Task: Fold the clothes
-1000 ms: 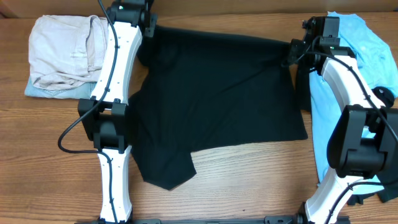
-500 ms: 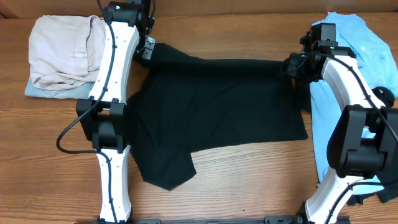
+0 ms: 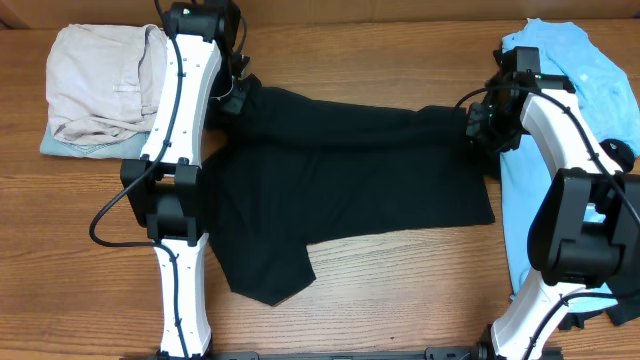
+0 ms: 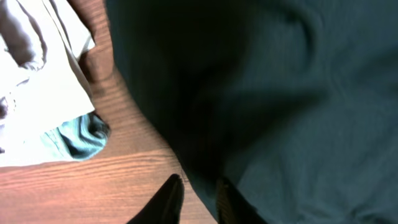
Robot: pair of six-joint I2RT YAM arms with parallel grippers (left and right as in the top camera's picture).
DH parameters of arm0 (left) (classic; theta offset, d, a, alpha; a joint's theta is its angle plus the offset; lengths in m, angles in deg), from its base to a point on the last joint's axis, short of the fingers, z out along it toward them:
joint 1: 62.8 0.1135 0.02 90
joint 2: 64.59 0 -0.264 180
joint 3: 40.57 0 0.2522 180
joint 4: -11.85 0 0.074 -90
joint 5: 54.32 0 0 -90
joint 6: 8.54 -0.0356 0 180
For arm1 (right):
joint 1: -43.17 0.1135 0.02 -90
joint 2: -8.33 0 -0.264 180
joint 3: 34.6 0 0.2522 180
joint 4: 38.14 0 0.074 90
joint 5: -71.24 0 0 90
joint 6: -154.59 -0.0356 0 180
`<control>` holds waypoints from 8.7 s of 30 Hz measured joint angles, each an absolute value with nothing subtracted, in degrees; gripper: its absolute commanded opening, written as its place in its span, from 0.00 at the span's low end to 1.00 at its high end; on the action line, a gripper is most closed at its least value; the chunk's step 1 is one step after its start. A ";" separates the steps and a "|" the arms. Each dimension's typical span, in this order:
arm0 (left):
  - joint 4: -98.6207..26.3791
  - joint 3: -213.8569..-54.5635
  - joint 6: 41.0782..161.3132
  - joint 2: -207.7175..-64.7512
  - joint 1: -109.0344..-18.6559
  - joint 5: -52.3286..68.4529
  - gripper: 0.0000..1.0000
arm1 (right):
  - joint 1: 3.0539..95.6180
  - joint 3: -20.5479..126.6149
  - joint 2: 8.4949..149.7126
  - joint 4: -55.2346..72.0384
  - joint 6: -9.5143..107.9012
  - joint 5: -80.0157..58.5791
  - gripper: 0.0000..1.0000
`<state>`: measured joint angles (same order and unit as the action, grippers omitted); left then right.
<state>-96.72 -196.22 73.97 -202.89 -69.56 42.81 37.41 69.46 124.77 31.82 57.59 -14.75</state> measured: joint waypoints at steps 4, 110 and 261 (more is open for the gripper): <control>-98.47 -196.22 73.91 -202.89 -69.10 42.46 0.56 | 37.13 69.46 124.77 31.89 57.74 -14.73 0.53; -98.56 -196.22 71.81 -202.89 -68.51 40.21 0.65 | 35.71 65.42 120.42 29.55 61.65 -6.75 0.04; -94.10 -192.37 85.78 -205.16 -71.70 33.37 0.57 | 35.71 78.27 112.75 39.08 60.14 -10.18 0.04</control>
